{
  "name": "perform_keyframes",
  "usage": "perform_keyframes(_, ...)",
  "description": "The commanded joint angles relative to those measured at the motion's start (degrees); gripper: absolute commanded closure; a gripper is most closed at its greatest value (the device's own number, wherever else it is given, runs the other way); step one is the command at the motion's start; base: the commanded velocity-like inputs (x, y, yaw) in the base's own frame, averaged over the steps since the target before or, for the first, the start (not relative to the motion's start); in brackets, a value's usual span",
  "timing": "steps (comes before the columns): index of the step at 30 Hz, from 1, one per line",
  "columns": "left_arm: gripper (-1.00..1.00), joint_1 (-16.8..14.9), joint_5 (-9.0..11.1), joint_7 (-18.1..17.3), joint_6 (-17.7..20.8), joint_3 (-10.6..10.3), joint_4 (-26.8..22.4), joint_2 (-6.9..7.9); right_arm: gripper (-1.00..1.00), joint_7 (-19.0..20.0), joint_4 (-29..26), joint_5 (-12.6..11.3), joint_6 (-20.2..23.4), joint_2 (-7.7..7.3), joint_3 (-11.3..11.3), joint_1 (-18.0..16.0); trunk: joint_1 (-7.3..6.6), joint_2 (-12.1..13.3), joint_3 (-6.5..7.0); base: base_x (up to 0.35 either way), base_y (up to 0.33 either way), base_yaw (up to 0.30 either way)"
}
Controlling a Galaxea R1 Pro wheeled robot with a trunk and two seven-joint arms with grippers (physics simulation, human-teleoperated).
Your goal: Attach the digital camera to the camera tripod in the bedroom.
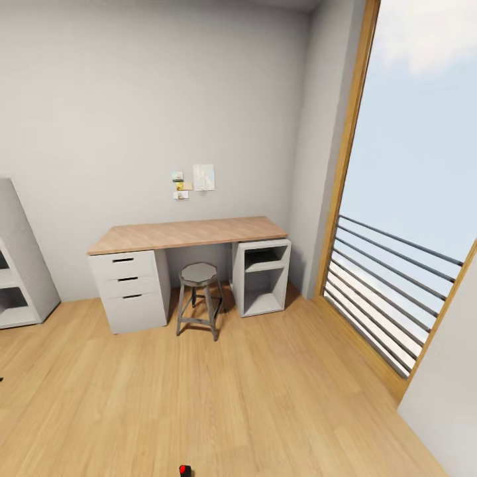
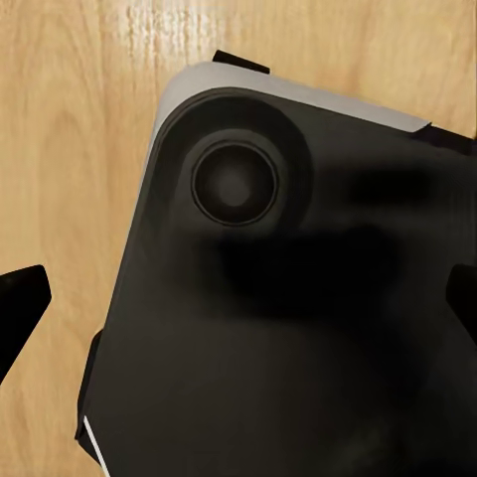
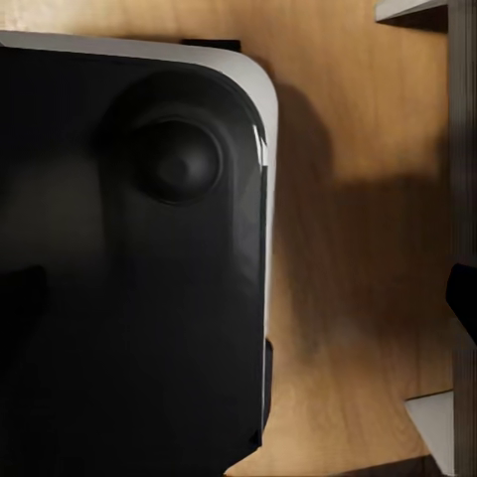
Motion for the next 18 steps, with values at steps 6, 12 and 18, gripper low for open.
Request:
perform_keyframes(6, -1.00, 0.0, -0.1, -0.1, 2.1, 0.0, -6.2, 0.73, -1.00, 0.2, -2.8, 0.3, 0.0, -1.38, 0.0, -0.3, 0.00, 0.0, -0.04, 0.000, 0.000, 0.000)
perform_keyframes(12, -1.00, 0.0, -0.3, 0.2, 17.3, 0.0, -21.5, 2.17, -1.00, 0.6, -16.2, 0.0, 6.2, -2.40, -0.3, -0.7, 0.00, 0.0, -0.04, 0.000, 0.000, 0.000)
perform_keyframes(18, -1.00, -0.1, -0.4, 0.4, 32.1, 0.1, -42.7, 2.87, -1.00, 1.1, -31.3, -1.3, 20.1, -4.30, -1.1, -2.7, 0.00, 0.0, -0.04, 0.000, 0.000, 0.000)
